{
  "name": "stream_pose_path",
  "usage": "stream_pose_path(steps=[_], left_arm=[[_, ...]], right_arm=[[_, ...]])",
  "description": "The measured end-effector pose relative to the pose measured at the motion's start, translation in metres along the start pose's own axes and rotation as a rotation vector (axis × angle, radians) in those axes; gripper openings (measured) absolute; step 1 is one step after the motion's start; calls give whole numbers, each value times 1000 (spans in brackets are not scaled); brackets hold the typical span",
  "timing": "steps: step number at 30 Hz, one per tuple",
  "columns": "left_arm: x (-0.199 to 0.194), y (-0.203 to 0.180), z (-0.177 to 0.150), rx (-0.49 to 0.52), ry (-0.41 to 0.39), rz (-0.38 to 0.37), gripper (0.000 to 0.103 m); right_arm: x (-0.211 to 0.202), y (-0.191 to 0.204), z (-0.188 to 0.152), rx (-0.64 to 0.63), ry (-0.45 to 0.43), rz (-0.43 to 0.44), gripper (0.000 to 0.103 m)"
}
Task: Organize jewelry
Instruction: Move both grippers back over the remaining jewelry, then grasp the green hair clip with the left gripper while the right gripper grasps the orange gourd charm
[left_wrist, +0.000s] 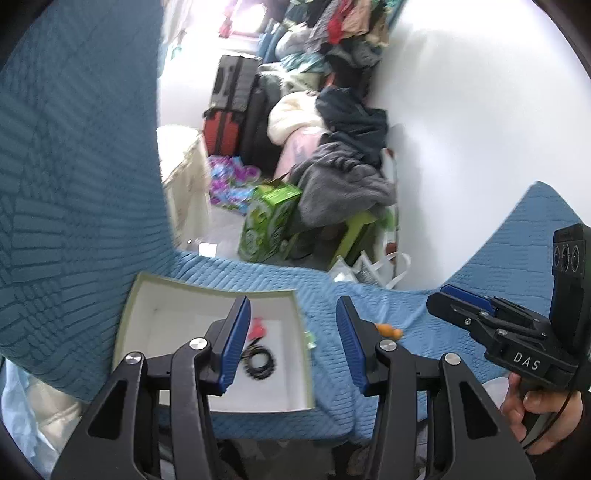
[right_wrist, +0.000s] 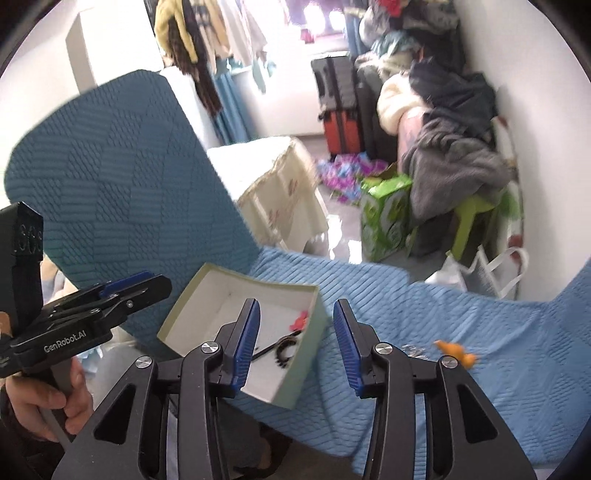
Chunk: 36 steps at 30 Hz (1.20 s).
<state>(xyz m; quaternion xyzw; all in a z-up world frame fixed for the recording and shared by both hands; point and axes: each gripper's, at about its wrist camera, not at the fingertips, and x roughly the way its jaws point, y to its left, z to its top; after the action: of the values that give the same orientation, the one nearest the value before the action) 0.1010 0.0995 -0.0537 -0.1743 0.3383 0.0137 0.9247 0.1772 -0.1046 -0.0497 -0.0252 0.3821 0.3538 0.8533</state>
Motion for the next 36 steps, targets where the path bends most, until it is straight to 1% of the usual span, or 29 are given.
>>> stream_pose_path(steps=[4, 7, 11, 13, 16, 20, 24, 27, 30, 32, 35, 36], left_arm=[[7, -22, -4, 13, -8, -40, 49], [19, -37, -10, 14, 10, -74, 49], [39, -54, -25, 21, 51, -100, 49], [49, -62, -33, 25, 76, -107, 49], [70, -73, -46, 29, 128, -114, 49], [97, -86, -56, 45, 204, -118, 47], [125, -95, -58, 55, 273, -109, 46], [154, -99, -54, 51, 349, -97, 46], [181, -103, -51, 51, 423, -59, 44], [202, -104, -49, 58, 485, -18, 43], [230, -97, -45, 16, 572, 20, 43], [234, -95, -45, 16, 586, 34, 43]], right_arm=[[-27, -23, -8, 4, -57, -47, 39], [-40, -42, -20, 12, -87, -92, 39], [-41, -69, -40, 30, -93, -137, 39], [-42, -81, -49, 43, -90, -147, 39], [-33, -103, -65, 73, -69, -164, 39], [-11, -136, -84, 113, -4, -171, 39], [5, -158, -92, 123, 28, -175, 39], [24, -175, -92, 146, 62, -153, 39], [43, -189, -87, 144, 108, -133, 39], [59, -199, -84, 147, 149, -122, 39], [79, -213, -82, 161, 201, -106, 38], [83, -215, -81, 163, 212, -101, 38]])
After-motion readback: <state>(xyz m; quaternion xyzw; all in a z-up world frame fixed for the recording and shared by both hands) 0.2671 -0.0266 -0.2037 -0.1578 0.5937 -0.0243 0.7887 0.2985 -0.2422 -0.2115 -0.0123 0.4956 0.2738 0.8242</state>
